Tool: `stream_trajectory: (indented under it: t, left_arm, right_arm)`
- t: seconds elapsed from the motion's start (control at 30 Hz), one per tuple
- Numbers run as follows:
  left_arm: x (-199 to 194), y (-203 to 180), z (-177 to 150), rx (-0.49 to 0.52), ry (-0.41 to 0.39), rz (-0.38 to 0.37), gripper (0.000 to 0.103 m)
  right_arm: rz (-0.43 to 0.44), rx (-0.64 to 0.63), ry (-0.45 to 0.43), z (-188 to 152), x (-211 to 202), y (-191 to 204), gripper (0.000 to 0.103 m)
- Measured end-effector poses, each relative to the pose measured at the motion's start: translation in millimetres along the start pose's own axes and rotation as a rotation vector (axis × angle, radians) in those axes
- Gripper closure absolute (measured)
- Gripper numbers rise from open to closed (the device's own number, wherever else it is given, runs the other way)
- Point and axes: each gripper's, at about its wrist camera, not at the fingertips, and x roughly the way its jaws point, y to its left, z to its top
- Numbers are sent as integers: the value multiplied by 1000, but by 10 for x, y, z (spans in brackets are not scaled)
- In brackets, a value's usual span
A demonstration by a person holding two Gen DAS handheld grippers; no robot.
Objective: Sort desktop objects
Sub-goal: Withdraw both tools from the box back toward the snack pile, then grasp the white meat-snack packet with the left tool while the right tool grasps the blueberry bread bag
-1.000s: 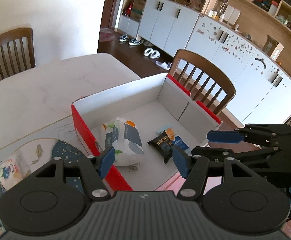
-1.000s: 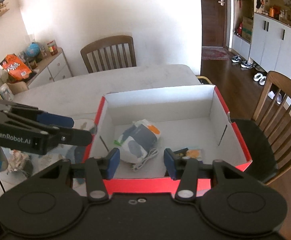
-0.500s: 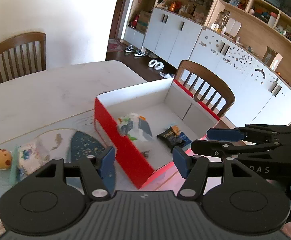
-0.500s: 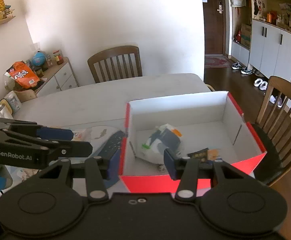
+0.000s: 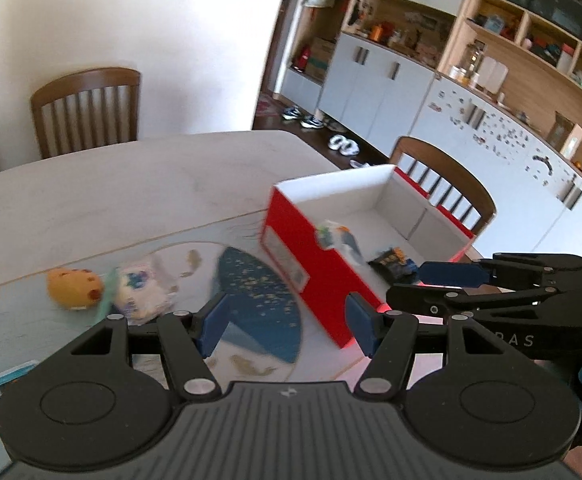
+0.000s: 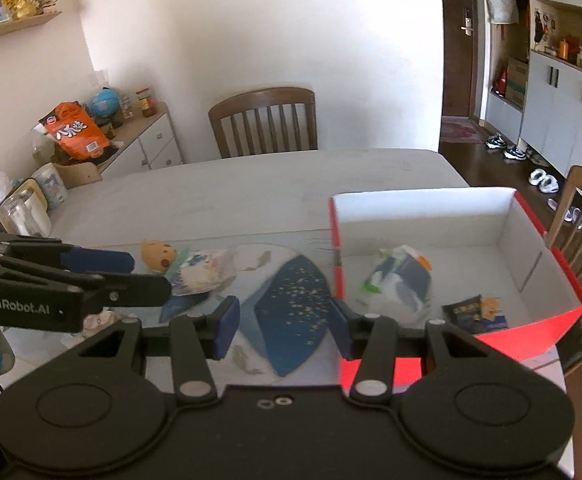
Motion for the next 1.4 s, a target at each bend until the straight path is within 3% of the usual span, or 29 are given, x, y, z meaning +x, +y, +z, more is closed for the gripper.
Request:
stream_trajectory:
  t: [0.73,0.87,1.17,1.23,1.27,1.4]
  left_arm:
    - [-383,1191,-262,-131,-26,160,40]
    - [-390,1396,-326,-165,-15,212,34]
    - [-339,1898,-427,-242,17,296,16]
    - [-301,1971,-452,-245,32,310,9]
    - [-283,2004,-469,-245,35,314,0]
    - [-159,2088,-538,-243,66,332,0]
  right_arm:
    - [51,-68,6,158,555,764,54]
    - [65,-87,11,195,694,862,40]
    - [80,-133,37,269,993,1054,39]
    - [82,-138,44,277,1059,1080,39]
    - [86,-142,47,277,1094,1094,38]
    - [85,-147,55,262,1216,1128,28]
